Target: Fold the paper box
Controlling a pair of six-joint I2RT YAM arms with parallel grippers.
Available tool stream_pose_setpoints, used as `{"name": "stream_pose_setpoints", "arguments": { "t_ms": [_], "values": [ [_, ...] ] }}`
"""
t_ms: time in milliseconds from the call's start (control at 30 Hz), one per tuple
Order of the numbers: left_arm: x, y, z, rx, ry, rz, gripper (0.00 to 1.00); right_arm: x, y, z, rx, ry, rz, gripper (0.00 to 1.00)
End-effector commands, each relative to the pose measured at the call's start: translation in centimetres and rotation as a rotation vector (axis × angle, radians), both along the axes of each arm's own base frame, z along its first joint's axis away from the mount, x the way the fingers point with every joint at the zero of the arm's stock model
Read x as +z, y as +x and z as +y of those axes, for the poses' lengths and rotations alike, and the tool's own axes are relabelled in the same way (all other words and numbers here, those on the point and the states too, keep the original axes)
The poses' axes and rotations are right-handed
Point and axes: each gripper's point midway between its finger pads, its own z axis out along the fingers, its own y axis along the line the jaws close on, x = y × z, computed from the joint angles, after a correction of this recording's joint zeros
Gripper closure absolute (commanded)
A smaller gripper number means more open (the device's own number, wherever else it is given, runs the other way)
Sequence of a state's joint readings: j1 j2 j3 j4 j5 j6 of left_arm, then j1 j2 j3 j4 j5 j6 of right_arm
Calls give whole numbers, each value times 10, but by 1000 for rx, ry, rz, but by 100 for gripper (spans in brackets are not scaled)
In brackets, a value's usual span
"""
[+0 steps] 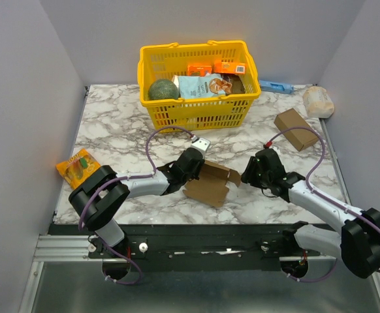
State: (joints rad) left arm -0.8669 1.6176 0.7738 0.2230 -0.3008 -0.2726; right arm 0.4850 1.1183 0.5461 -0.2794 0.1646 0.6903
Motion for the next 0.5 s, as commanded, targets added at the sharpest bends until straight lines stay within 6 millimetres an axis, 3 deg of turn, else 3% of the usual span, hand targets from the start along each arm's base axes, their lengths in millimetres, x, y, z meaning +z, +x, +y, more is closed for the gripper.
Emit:
{"name": "stream_pose_setpoints", "arguments": {
  "t_ms": [0, 467],
  "values": [
    [-16, -13, 8, -27, 51, 64, 91, -2, 0, 21, 89, 92, -29, 41],
    [-19, -13, 6, -33, 53, 75, 92, 17, 3, 53, 270, 186, -192, 44]
  ]
}}
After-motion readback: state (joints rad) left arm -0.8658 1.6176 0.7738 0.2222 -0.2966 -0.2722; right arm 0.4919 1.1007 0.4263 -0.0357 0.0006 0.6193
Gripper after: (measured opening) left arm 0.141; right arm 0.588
